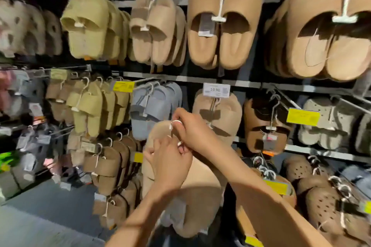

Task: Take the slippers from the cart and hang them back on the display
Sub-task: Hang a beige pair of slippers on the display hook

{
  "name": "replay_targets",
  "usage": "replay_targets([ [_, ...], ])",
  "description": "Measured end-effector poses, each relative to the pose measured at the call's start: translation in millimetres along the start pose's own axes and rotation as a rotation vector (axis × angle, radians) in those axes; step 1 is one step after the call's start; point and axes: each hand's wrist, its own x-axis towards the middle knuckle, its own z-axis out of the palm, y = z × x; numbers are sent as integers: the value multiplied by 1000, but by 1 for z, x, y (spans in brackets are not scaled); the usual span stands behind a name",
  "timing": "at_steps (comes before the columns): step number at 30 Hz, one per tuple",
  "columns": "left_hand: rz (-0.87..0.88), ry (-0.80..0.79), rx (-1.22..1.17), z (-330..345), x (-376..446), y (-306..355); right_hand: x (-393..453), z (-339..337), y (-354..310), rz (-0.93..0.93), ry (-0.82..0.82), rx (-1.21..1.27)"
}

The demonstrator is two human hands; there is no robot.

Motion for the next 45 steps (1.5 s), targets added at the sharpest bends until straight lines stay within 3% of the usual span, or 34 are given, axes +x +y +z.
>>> replay_targets([
  [3,70,-149,-89,38,4,28,-15,-10,46,177,57,15],
  [7,177,-233,-96,86,8,72,-33,-35,104,386,140,68],
  [11,304,-52,-107,125,32,107,-20,-63,153,406,185,98],
  [16,272,-273,-31,153,77,131,16,-80,191,420,60,112],
  [18,273,-272,-81,161,92,133,34,-83,204,403,63,100],
  [25,255,-154,-41,158,138,133,88,-87,226,316,163,122],
  [30,226,-171,52,158,155,123,113,-75,229,341,151,132],
  [37,169,-124,-193,151,170,109,132,-63,221,331,122,225],
  [42,169,-138,-138,161,177,85,140,-44,221,396,99,339],
  [45,157,-146,-233,161,176,83,130,-44,216,421,69,365],
])
